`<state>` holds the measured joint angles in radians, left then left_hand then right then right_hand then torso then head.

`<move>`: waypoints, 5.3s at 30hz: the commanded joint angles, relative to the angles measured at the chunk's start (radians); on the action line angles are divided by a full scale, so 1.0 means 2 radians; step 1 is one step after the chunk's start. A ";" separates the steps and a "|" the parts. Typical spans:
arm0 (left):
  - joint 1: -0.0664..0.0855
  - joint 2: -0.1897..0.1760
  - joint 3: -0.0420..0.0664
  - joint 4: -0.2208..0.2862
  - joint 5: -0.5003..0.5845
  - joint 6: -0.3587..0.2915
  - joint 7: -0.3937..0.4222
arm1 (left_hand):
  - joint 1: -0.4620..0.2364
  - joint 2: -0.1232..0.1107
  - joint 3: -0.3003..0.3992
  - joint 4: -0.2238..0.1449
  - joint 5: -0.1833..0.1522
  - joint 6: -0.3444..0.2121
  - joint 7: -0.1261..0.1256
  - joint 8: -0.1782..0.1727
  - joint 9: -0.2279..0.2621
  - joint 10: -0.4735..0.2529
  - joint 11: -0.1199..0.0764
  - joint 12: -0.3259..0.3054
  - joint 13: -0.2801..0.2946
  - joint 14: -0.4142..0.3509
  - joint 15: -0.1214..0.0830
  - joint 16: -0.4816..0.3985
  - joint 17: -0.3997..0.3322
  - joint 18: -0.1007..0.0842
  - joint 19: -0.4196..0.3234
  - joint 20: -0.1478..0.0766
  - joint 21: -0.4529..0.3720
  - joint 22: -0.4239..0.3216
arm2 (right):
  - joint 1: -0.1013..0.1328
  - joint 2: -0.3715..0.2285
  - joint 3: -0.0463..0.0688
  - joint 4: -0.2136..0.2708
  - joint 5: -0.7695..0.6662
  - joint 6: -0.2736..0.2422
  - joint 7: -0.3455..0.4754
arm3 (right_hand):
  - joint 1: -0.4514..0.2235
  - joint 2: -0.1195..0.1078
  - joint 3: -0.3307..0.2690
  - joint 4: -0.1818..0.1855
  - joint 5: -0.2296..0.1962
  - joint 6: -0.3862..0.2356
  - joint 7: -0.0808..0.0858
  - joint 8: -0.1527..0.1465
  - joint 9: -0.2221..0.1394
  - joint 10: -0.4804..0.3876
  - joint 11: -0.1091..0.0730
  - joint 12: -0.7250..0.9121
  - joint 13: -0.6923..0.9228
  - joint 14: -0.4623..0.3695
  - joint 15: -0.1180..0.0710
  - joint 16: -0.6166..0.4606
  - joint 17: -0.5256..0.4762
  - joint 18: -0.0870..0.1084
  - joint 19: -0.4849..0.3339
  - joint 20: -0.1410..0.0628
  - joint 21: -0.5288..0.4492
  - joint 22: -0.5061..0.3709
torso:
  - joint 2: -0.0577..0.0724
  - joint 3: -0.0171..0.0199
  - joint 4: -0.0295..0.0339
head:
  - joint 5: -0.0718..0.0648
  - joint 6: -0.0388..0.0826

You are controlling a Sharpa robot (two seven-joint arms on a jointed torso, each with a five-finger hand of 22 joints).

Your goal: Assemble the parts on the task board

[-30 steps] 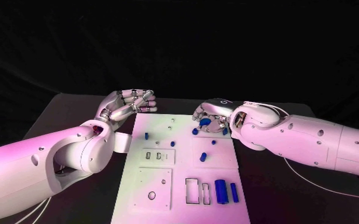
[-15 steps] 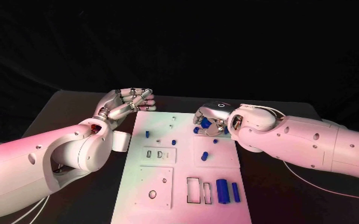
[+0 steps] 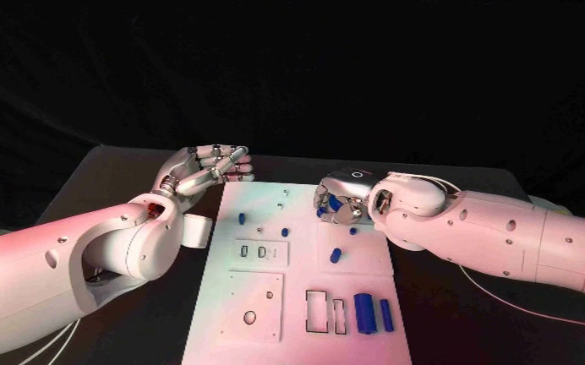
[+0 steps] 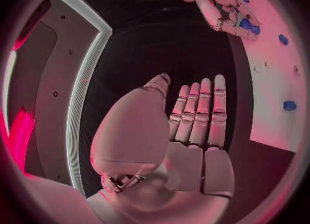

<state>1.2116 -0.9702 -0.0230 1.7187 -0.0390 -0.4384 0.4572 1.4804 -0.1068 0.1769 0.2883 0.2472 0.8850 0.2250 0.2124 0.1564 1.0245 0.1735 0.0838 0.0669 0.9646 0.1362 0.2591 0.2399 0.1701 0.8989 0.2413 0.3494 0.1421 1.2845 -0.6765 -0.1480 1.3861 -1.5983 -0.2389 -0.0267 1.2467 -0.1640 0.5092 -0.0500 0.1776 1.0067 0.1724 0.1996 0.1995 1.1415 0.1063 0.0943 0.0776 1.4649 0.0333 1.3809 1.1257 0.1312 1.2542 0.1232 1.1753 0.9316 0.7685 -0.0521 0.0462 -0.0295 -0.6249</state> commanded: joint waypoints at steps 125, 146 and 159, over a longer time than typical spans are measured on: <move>0.003 0.000 0.001 -0.015 0.002 0.018 -0.006 | 0.002 -0.004 0.007 -0.001 -0.003 0.002 0.001 -0.002 -0.001 -0.005 0.004 -0.007 -0.001 -0.009 0.003 -0.008 0.003 0.005 -0.005 0.002 -0.003 -0.003 | -0.010 0.026 0.002 -0.014 0.030 -0.140 -0.028 | -0.014 -0.011 -0.009 0.005 -0.026 -0.061 0.016 0.003 0.056 -0.063 0.015 0.014 -0.002 0.001 0.009 0.004 -0.033 0.002 -0.032 0.014 -0.025 -0.010 | 0.007 -0.0077 0.0121 | 0.001 0.026; 0.003 0.000 0.001 -0.024 0.002 0.030 -0.008 | 0.000 -0.005 0.007 -0.001 -0.003 0.001 0.001 -0.002 -0.001 -0.007 0.004 -0.008 -0.001 -0.010 0.004 -0.009 0.004 0.005 -0.006 0.002 -0.003 -0.004 | 0.003 -0.100 0.006 0.056 0.172 -0.063 -0.041 | -0.005 -0.029 -0.084 0.050 0.003 -0.071 -0.012 0.016 0.075 0.019 -0.022 0.258 0.197 0.013 -0.024 0.021 0.000 -0.006 -0.002 -0.014 -0.011 0.035 | -0.003 0.0024 0.0003 | -0.001 0.018; 0.003 0.001 0.001 -0.025 0.002 0.031 -0.009 | -0.001 -0.005 0.007 -0.001 -0.003 0.001 0.000 -0.003 -0.002 -0.008 0.004 -0.008 -0.001 -0.005 0.003 -0.008 0.006 0.007 -0.002 0.002 0.000 -0.002 | -0.007 -0.072 0.006 0.025 0.157 -0.047 -0.051 | 0.013 -0.017 -0.130 0.076 0.034 -0.092 -0.003 0.026 0.085 0.096 -0.013 0.611 0.580 0.035 -0.014 0.071 0.130 -0.016 0.032 -0.007 0.027 0.099 | -0.001 0.0032 0.0027 | 0.001 0.016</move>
<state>1.2164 -0.9709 -0.0226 1.6679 -0.0361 -0.3964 0.4347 1.4804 -0.1068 0.1852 0.2854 0.2472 0.8850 0.2250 0.2124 0.1546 1.0169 0.1807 0.0725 0.0666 0.9505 0.1432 0.2458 0.2512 0.1699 0.8950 0.2450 0.3493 0.1365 1.2725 -0.8229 -0.1365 1.4392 -1.2720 -0.3668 -0.1132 1.2648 -0.1963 0.2523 0.1022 0.2478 0.8273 0.1655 0.2472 0.3677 1.3298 0.0809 1.3113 1.2322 1.4667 -0.0036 1.5201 1.3085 0.1157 1.3132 0.1106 1.2268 1.1274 0.7649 -0.0471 0.0496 -0.0274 -0.5939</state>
